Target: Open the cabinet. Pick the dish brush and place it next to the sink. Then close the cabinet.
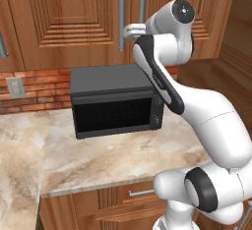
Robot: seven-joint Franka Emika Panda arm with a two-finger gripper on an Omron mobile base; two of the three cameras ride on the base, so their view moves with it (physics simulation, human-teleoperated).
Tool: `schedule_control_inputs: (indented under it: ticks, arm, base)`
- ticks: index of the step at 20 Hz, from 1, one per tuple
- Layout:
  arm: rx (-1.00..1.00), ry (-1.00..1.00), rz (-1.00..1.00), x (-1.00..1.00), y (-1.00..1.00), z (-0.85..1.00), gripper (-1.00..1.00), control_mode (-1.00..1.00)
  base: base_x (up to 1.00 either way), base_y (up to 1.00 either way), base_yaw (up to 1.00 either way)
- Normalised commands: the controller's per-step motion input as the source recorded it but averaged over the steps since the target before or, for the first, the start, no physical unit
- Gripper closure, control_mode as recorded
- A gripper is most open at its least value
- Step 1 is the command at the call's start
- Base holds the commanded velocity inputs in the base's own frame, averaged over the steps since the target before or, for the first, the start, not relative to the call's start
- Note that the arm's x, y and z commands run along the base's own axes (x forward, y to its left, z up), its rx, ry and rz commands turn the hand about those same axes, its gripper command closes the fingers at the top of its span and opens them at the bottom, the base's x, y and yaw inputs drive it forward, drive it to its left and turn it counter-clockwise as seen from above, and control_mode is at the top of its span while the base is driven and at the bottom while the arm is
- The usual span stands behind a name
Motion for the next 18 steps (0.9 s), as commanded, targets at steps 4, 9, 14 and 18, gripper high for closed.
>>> schedule_control_inputs:
  ticks: [4, 9, 14, 18]
  arm:
    - [0.0, 0.0, 0.0, 0.26, 0.0, 0.0, -1.0, -1.0]
    - [0.0, -0.01, 0.0, 0.24, 0.0, -0.02, -1.0, -1.0]
    - [0.0, -0.18, 0.0, 0.25, 0.0, -0.4, -1.0, -1.0]
    - [0.0, -0.23, 0.0, 0.29, 0.02, -0.45, -1.0, -1.0]
  base:
    - [0.0, 0.0, 0.0]
    - [0.0, 0.0, 0.0]
    - [0.0, 0.0, 0.0]
    - [0.0, 0.0, 0.0]
